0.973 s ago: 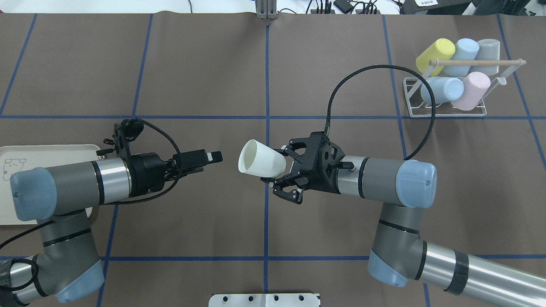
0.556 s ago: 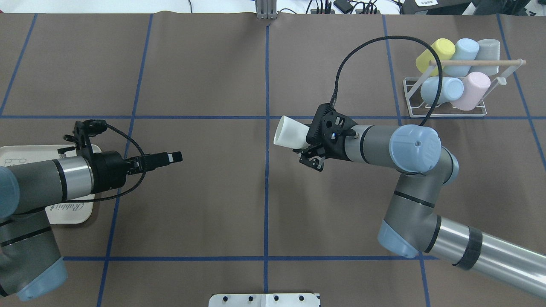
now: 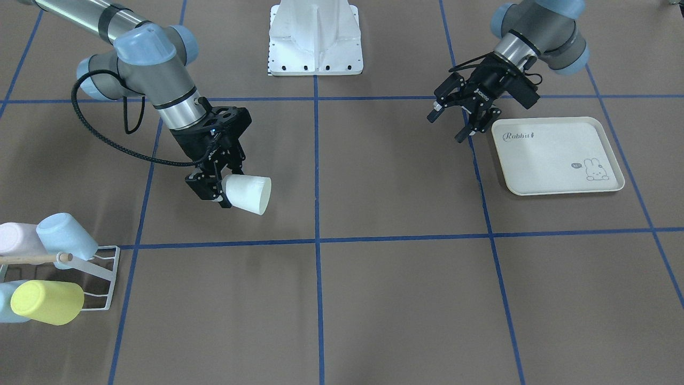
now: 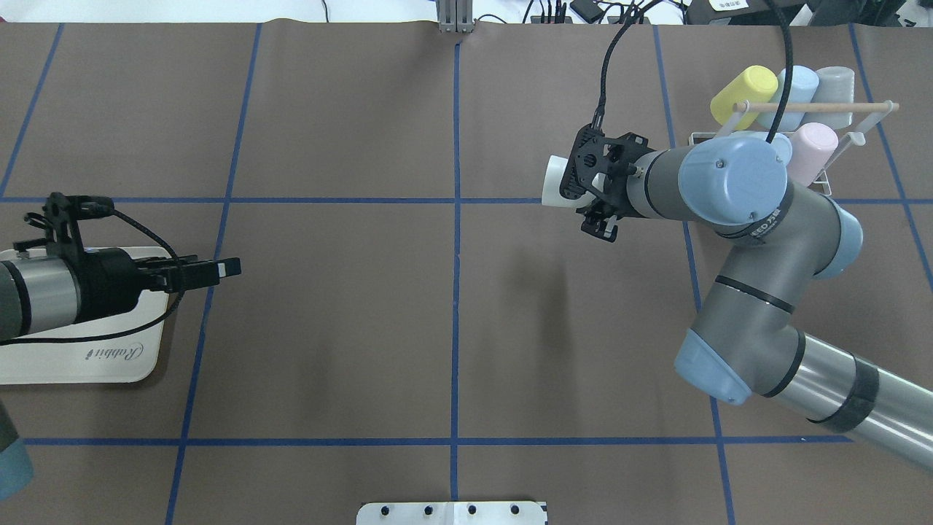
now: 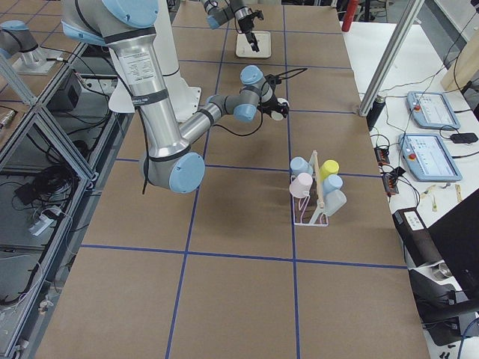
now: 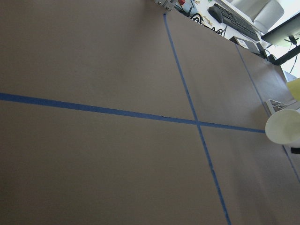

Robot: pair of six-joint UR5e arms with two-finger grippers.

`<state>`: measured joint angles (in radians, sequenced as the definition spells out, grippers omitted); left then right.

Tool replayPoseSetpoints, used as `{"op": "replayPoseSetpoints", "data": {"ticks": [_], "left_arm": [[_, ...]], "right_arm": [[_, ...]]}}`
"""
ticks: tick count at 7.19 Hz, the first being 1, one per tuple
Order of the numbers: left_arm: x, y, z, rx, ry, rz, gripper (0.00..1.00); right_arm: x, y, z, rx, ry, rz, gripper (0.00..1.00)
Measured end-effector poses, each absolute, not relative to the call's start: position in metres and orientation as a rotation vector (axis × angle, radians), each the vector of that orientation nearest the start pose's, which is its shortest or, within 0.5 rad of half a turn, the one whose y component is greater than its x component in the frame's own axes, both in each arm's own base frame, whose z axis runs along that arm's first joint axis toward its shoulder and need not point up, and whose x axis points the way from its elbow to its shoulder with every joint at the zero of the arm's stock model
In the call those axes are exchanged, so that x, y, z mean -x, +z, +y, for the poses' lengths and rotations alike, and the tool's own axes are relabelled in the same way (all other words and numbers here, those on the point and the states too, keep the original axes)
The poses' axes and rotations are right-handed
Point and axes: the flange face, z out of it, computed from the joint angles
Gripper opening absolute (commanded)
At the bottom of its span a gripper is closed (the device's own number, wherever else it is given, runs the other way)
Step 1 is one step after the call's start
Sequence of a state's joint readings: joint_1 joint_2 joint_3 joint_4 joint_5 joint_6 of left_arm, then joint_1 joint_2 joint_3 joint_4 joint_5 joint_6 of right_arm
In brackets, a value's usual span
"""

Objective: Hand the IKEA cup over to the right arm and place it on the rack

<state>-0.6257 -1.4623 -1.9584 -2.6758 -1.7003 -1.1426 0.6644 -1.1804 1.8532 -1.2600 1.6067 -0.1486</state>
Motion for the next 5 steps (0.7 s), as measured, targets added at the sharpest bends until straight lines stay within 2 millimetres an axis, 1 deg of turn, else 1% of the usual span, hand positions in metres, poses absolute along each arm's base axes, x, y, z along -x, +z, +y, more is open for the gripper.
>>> {"op": "replayPoseSetpoints", "data": {"ticks": [1,2,3,4,5], "left_arm": [[-0.265,0.409,-0.361,-0.634,-0.01,1.16,1.0],[-0.246,0.419,-0.361,-0.652,0.042,1.107,1.0],[-0.237,0.423,-0.362,-0.66,0.064,1.089,1.0],[-0.235,0.423,-0.363,-0.664,0.071,1.086,1.0],[-0.235,0.423,-0.363,-0.664,0.072,1.086,1.0]], "right_arm": [[0.375,0.273,-0.477,-0.926,-1.007,-0.273,0.0],[0.35,0.262,-0.475,-0.919,-1.06,-0.09,0.0],[0.323,0.251,-0.469,-0.908,-1.136,0.102,0.0],[0.293,0.248,-0.462,-0.87,-1.222,0.252,0.0],[0.262,0.258,-0.459,-0.812,-1.309,0.359,0.0]]}}
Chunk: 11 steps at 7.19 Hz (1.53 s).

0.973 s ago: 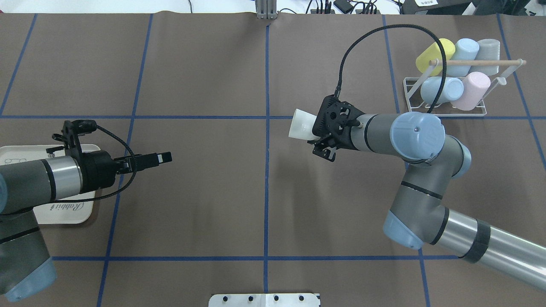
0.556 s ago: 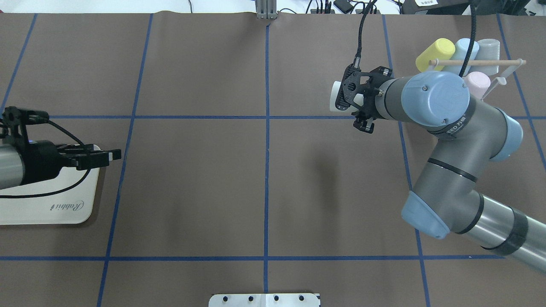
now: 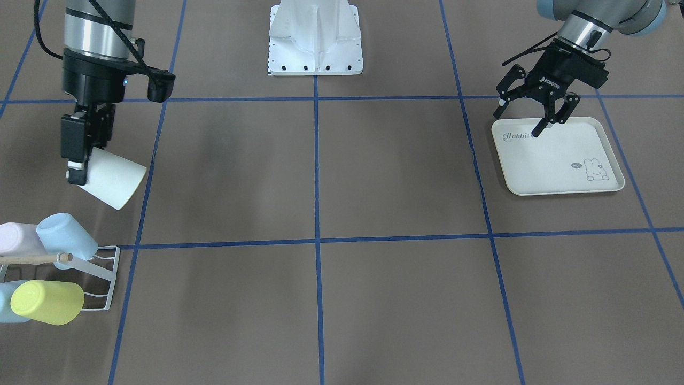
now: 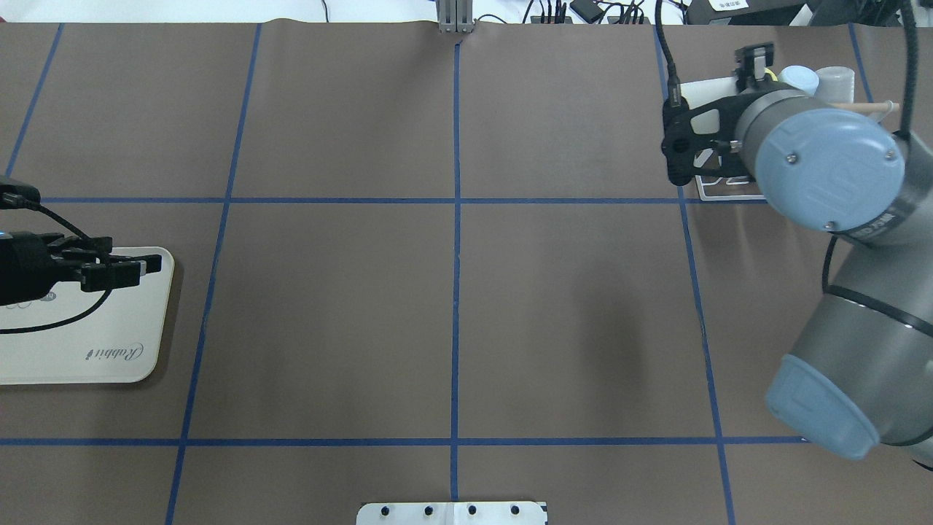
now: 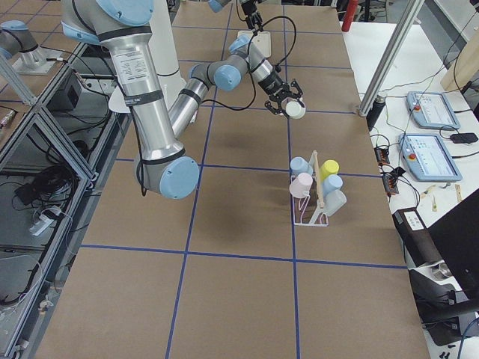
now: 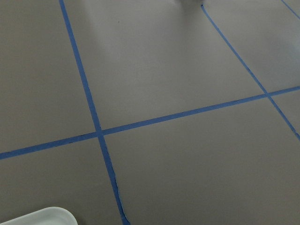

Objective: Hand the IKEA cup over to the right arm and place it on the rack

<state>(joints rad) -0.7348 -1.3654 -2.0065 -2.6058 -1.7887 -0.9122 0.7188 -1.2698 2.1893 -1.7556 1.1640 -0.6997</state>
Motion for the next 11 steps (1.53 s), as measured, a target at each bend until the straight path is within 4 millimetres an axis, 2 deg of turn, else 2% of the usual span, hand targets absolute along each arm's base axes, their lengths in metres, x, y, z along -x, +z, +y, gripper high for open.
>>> {"op": "replayPoseSetpoints", "data": {"ticks": [2,3,5,7,9,11], "left_arm": [[-0.236,0.422,-0.364,-0.665,0.074,1.09,1.0],[-0.237,0.422,-0.364,-0.665,0.075,1.091,1.0],[-0.239,0.421,-0.363,-0.664,0.078,1.093,1.0],[-0.24,0.42,-0.364,-0.664,0.079,1.095,1.0],[-0.241,0.419,-0.364,-0.667,0.08,1.098,1.0],[-0.241,0.418,-0.364,-0.665,0.075,1.102,1.0]], "right_arm": [[0.2,0.284,-0.465,-0.678,-1.49,0.524,0.0],[0.175,0.297,-0.469,-0.617,-1.563,0.577,0.0],[0.141,0.326,-0.473,-0.56,-1.637,0.642,0.0],[0.126,0.374,-0.477,-0.568,-1.646,0.678,0.0],[0.133,0.429,-0.492,-0.593,-1.624,0.685,0.0],[0.136,0.471,-0.495,-0.581,-1.614,0.673,0.0]]}}
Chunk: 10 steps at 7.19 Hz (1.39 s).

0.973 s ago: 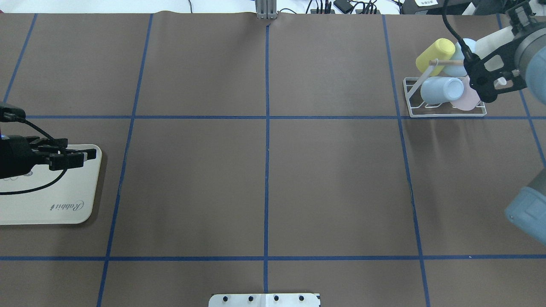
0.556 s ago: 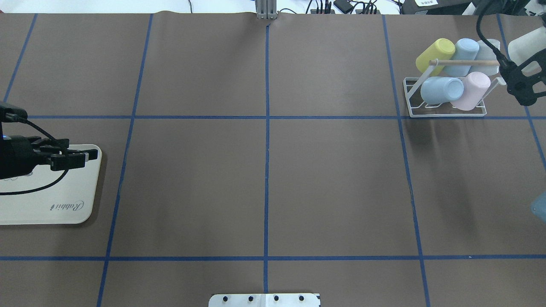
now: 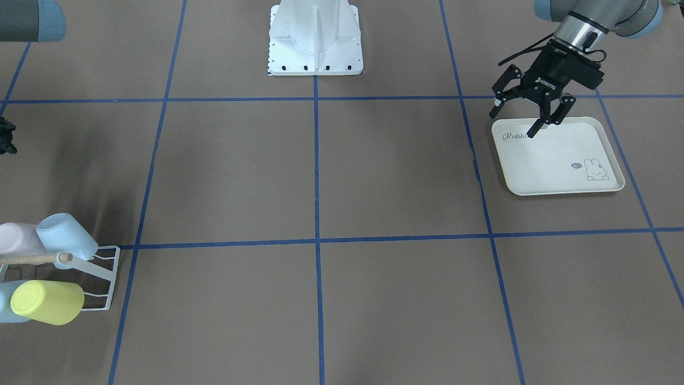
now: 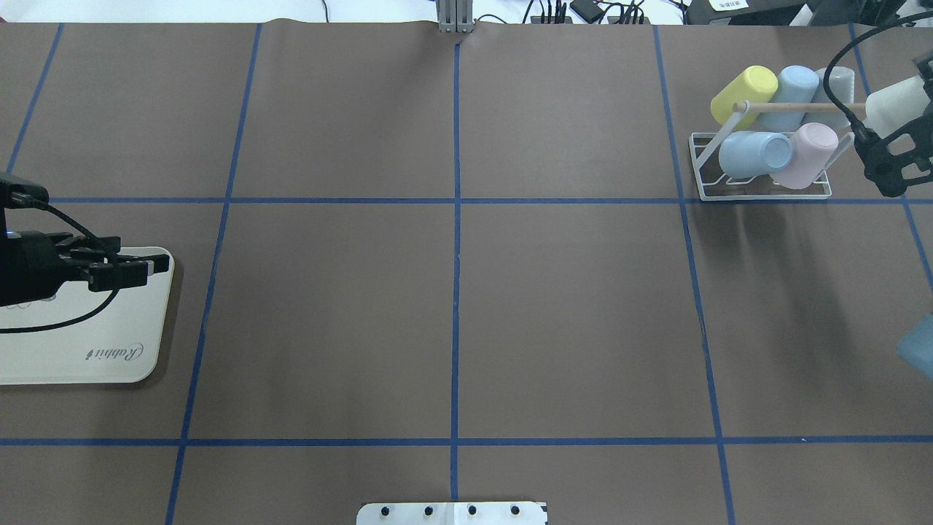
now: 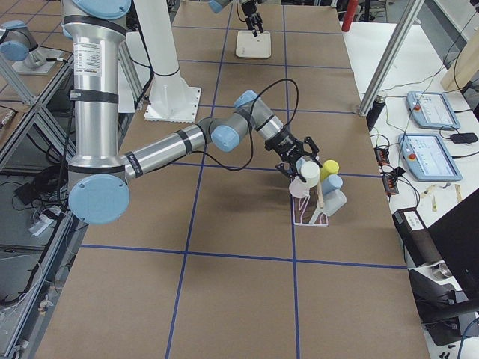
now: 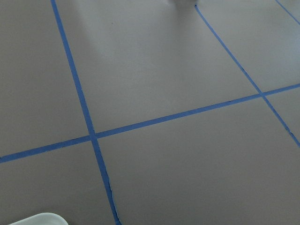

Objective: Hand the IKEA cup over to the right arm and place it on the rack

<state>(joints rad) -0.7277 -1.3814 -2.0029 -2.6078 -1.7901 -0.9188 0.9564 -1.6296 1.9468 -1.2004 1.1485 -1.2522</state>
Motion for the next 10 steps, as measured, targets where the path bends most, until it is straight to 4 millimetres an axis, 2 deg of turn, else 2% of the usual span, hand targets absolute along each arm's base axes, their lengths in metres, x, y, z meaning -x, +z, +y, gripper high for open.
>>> {"op": "replayPoseSetpoints", "data": {"ticks": [2,3,5,8,10], "left_arm": [[-0.242,0.418,-0.364,-0.66,0.069,1.105,1.0],[-0.242,0.419,-0.364,-0.659,0.068,1.105,1.0],[-0.242,0.419,-0.365,-0.659,0.068,1.105,1.0],[-0.242,0.419,-0.365,-0.658,0.065,1.106,1.0],[-0.243,0.419,-0.365,-0.652,0.058,1.109,1.0]], "right_arm": [[0.139,0.501,-0.496,-0.541,-1.634,0.658,0.0],[0.142,0.509,-0.497,-0.527,-1.647,0.655,0.0],[0.153,0.511,-0.495,-0.528,-1.664,0.657,0.0],[0.172,0.502,-0.496,-0.543,-1.676,0.695,0.0],[0.176,0.505,-0.496,-0.527,-1.695,0.715,0.0]]}}
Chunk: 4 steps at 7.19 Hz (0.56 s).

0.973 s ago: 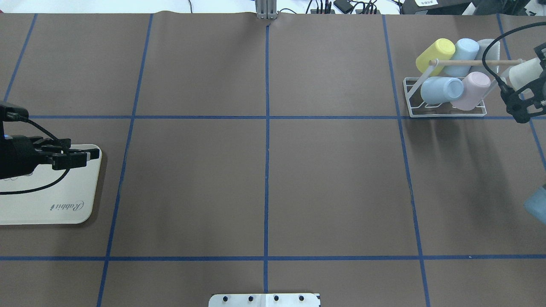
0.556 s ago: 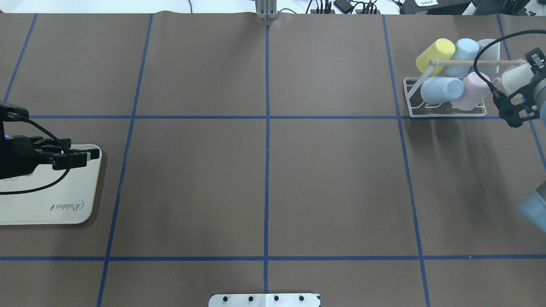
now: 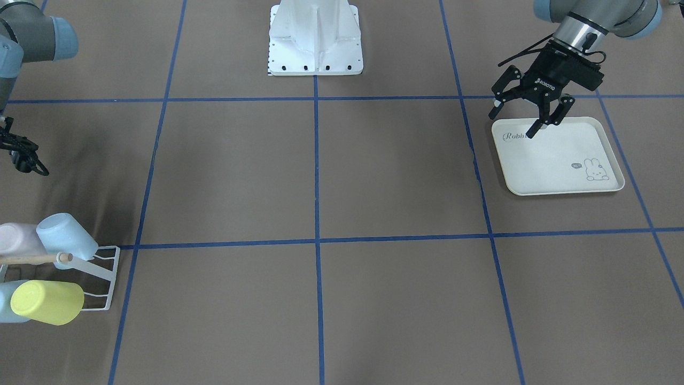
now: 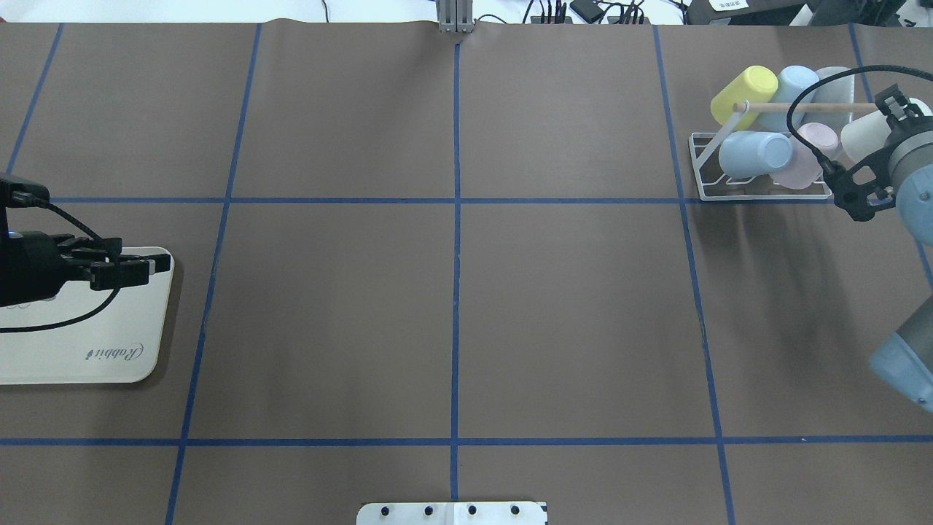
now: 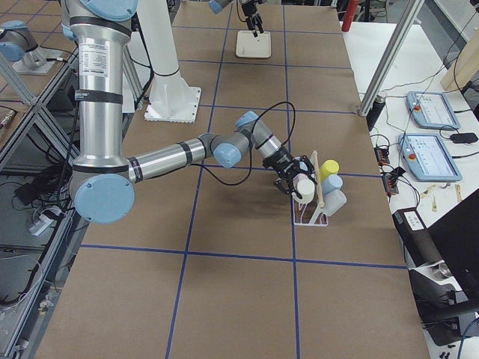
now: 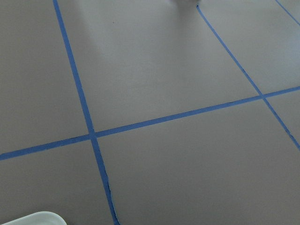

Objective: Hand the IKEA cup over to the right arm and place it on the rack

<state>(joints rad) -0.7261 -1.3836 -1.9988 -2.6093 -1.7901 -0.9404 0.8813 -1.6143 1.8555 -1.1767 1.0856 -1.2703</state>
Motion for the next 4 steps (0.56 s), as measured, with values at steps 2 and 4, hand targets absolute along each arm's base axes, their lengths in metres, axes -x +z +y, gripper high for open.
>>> {"op": "replayPoseSetpoints", "data": {"ticks": [2,4], "left_arm": [[-0.243,0.419,-0.365,-0.651,0.056,1.111,1.0],[-0.244,0.418,-0.366,-0.652,0.057,1.113,1.0]], "right_arm": [[0.178,0.507,-0.496,-0.501,-1.747,0.75,0.0],[0.19,0.508,-0.492,-0.483,-1.795,0.786,0.0]]}}
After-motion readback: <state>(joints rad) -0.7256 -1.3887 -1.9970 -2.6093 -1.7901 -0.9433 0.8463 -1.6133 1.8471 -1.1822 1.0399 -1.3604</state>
